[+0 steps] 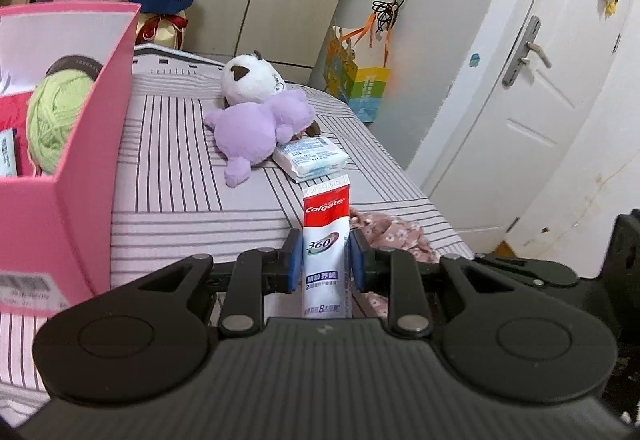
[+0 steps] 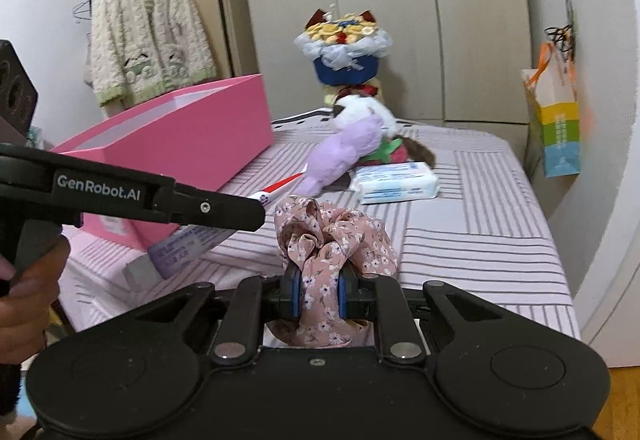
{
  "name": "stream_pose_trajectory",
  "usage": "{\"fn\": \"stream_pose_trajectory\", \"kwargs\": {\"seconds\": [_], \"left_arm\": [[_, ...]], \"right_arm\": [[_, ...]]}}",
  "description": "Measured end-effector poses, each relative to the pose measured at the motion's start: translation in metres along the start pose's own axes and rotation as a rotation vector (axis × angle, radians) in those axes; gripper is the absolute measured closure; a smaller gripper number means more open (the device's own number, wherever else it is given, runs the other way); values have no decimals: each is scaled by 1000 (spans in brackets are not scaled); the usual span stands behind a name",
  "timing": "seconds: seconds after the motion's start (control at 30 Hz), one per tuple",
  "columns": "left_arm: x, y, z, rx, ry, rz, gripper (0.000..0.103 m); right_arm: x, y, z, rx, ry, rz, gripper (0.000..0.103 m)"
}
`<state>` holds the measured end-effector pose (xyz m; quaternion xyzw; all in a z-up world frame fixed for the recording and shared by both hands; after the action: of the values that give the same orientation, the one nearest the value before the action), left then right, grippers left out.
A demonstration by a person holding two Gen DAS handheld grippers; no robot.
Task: Organize soft objects
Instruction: 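Carry toothpaste with the left tool while the right tool carries the cloth into the box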
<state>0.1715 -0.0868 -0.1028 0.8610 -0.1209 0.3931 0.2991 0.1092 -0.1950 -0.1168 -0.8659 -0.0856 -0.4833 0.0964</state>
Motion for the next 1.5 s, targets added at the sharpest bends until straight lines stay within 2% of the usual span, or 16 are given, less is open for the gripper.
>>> {"fn": "stream_pose_trajectory", "kwargs": {"seconds": [0.13, 0.37, 0.6, 0.8, 1.07, 1.2, 1.37, 1.5], "left_arm": [[-1, -5, -14, -36, -16, -39, 79], [1, -7, -49, -65, -17, -46, 79], [11, -14, -95, -78, 20, -58, 79], [32, -21, -124, -61, 75, -33, 79], [67, -56, -138, 8, 126, -56, 79], [84, -82, -142, 57, 143, -65, 79], [108, -120, -136, 141, 151, -73, 79], [128, -147, -120, 245, 162, -63, 79]], "right_arm": [[3, -8, -5, 31, -39, 3, 83], [26, -33, -24, 94, -68, -63, 83], [55, -65, -44, 151, -75, -128, 83], [83, -89, -47, 176, -41, -169, 83], [125, -113, -20, 191, 9, -216, 83], [146, -131, 6, 233, 25, -227, 82], [169, -146, 52, 282, 22, -219, 82], [185, -149, 91, 266, 20, -247, 82]]}}
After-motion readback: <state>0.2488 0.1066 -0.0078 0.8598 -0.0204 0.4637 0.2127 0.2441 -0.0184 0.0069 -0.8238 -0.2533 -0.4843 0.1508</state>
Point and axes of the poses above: each gripper's, at about its wrist camera, not at the fingertips, and z roughly the way its jaws point, y to its right, x to its top, the point moved 5 cm from there along z, roughly the way its jaws point, and after that the axes turned 4 degrees about -z, right-handed, at the moved point
